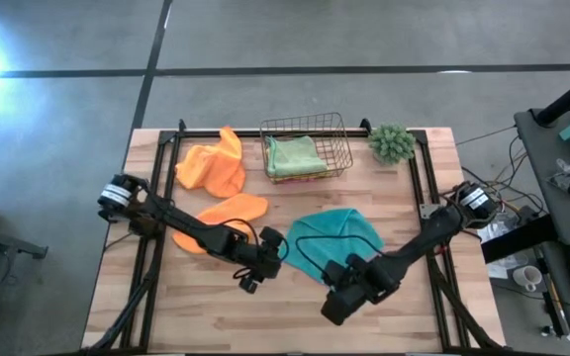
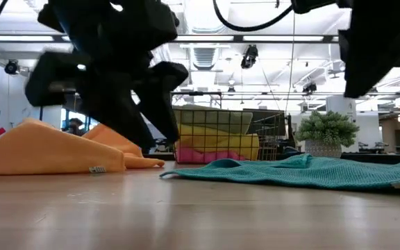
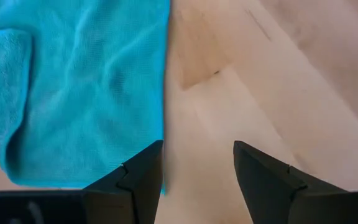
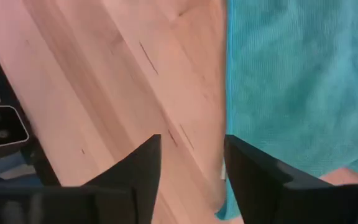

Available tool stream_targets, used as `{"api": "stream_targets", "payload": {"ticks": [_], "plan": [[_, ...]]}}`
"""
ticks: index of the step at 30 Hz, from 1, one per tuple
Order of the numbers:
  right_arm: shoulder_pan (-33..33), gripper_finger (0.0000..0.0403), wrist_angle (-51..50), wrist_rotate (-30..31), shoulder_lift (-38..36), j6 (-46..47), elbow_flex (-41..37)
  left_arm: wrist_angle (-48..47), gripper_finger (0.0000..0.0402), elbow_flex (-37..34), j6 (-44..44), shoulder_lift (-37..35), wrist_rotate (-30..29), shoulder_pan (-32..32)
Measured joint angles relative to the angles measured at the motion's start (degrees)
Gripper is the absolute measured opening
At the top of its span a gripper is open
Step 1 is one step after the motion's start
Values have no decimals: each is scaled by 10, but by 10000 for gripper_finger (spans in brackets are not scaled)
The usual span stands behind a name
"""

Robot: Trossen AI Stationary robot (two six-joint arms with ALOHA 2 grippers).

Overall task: Fold microfiber towels
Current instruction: Fold the blue microfiber cloth

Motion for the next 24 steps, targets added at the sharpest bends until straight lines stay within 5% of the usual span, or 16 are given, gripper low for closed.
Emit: {"api": "stream_targets", "payload": {"ticks": [10,24], "plan": [[23,190,-24,0,57,11,-2,18,177,3,54,52,-104,3],[28,156,-48,1,70,60,8,24,177,1,59,59,-107,27]]}}
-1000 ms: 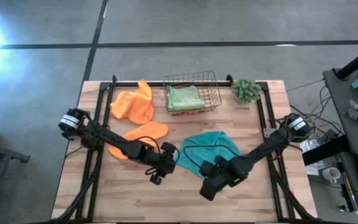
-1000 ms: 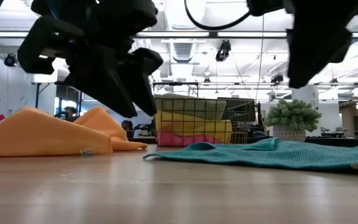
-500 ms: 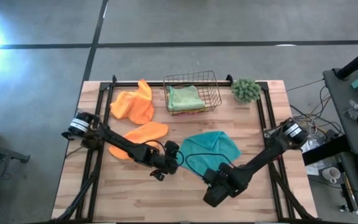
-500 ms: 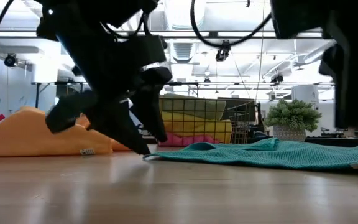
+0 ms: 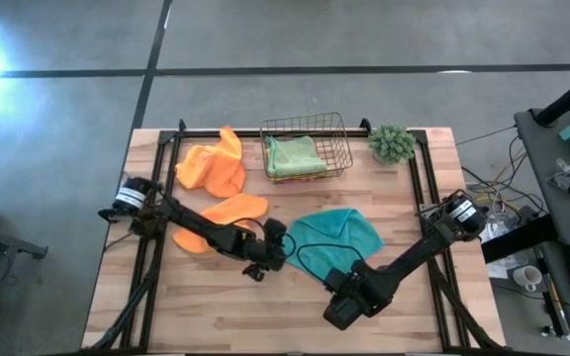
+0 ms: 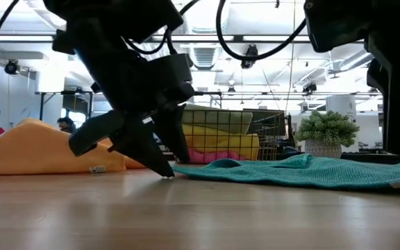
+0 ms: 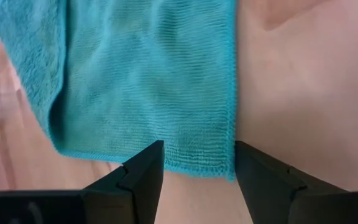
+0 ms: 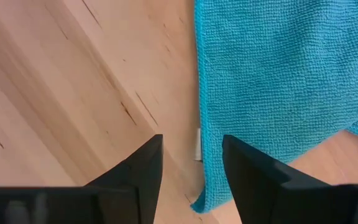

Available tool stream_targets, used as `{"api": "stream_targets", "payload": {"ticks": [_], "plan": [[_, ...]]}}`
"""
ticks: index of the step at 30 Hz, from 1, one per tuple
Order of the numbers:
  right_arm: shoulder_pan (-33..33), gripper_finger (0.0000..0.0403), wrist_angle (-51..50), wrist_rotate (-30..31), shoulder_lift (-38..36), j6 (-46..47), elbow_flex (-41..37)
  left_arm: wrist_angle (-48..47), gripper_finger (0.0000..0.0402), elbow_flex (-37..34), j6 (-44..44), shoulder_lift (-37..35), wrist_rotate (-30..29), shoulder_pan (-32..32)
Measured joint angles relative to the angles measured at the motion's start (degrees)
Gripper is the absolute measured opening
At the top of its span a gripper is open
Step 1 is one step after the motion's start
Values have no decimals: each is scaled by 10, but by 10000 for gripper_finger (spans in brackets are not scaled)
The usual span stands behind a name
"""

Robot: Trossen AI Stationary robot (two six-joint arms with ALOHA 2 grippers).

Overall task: Fold microfiber towels
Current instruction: Fold the blue microfiber cloth

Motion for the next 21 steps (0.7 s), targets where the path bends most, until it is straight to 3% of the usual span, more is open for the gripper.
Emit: {"api": "stream_targets", "payload": {"ticks": [5,15,21], "plan": [[0,155,-21,0,0,15,14,4,177,0,0,0,41,15],[0,144,-56,0,0,49,29,62,177,3,24,32,25,14],[1,137,-55,0,0,49,29,58,131,1,28,33,0,16]]}}
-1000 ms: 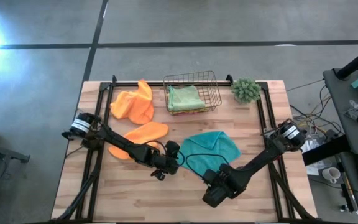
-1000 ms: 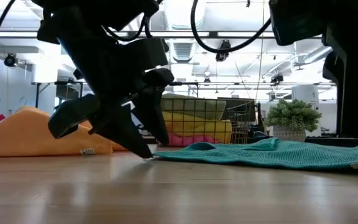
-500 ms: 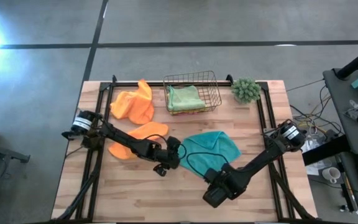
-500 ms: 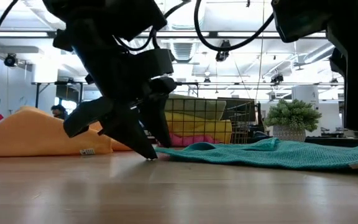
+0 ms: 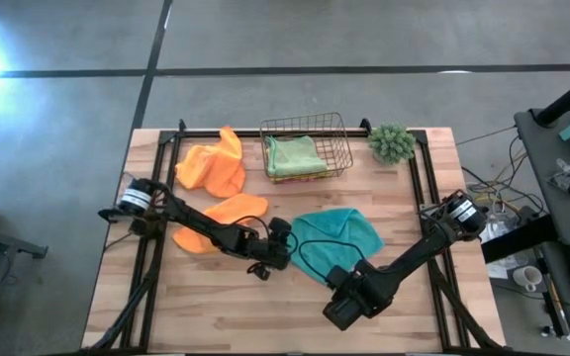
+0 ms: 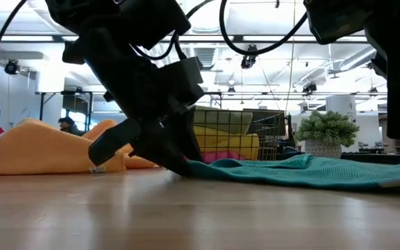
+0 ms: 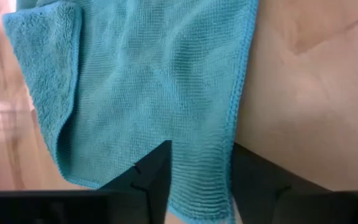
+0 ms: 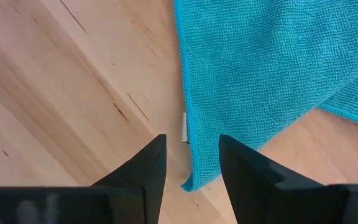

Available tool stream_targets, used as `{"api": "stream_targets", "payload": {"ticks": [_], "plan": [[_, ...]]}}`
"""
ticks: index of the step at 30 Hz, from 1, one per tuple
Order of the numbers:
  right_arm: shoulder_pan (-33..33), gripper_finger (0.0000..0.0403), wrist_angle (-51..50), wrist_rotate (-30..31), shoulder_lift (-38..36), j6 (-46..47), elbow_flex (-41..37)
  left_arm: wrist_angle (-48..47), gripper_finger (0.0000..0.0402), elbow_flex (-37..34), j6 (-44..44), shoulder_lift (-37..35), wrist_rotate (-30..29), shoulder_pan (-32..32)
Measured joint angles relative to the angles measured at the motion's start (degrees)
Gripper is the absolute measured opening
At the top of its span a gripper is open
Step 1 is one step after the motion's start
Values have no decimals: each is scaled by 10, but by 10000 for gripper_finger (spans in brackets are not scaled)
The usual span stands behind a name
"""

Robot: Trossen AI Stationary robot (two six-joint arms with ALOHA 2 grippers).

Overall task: Fold microfiber towels
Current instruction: Fold the blue microfiber cloth

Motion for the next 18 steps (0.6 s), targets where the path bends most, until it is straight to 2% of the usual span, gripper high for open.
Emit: {"api": "stream_targets", "payload": {"ticks": [9,14,18], "plan": [[-1,169,1,-1,0,-26,-4,-1,9,-1,2,1,3,0],[-1,200,1,23,0,-88,-14,-9,5,-1,1,-4,3,0],[-2,205,3,45,0,-143,-19,-12,1,0,0,-12,5,0]]}}
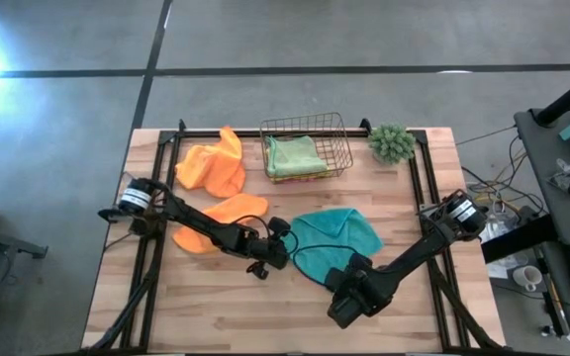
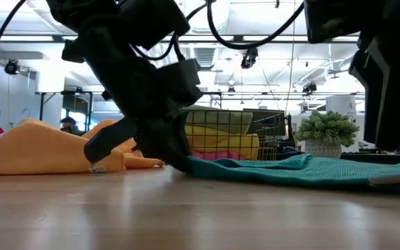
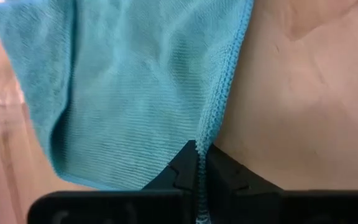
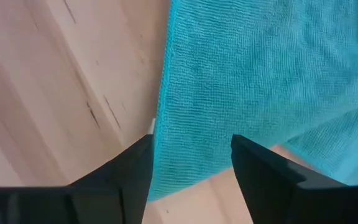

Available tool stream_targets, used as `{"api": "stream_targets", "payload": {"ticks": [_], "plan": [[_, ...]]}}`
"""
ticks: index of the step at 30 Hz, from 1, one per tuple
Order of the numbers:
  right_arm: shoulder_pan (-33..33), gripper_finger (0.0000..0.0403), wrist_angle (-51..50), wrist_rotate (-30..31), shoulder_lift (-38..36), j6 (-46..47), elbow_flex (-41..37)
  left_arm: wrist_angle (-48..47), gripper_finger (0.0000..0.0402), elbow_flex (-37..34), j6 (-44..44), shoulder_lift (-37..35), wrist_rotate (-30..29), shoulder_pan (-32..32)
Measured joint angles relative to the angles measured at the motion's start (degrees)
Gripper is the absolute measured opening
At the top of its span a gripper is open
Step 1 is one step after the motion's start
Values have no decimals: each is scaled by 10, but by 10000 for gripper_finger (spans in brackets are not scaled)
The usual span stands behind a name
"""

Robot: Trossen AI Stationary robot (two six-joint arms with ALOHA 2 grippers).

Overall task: Fold microfiber towels
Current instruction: Fold the blue microfiber cloth

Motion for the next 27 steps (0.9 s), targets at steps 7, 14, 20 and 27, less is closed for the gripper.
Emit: {"api": "stream_targets", "payload": {"ticks": [7,14,20,27], "plan": [[2,201,46,0,0,-26,-3,-6,1,2,-3,-7,-1,0],[2,201,58,-2,0,-25,-18,-9,0,2,-4,-12,-1,0],[2,201,59,-5,0,-29,-28,-26,0,3,-3,-38,-3,0],[1,201,81,-5,0,-32,-42,-33,0,5,0,-60,-3,0]]}}
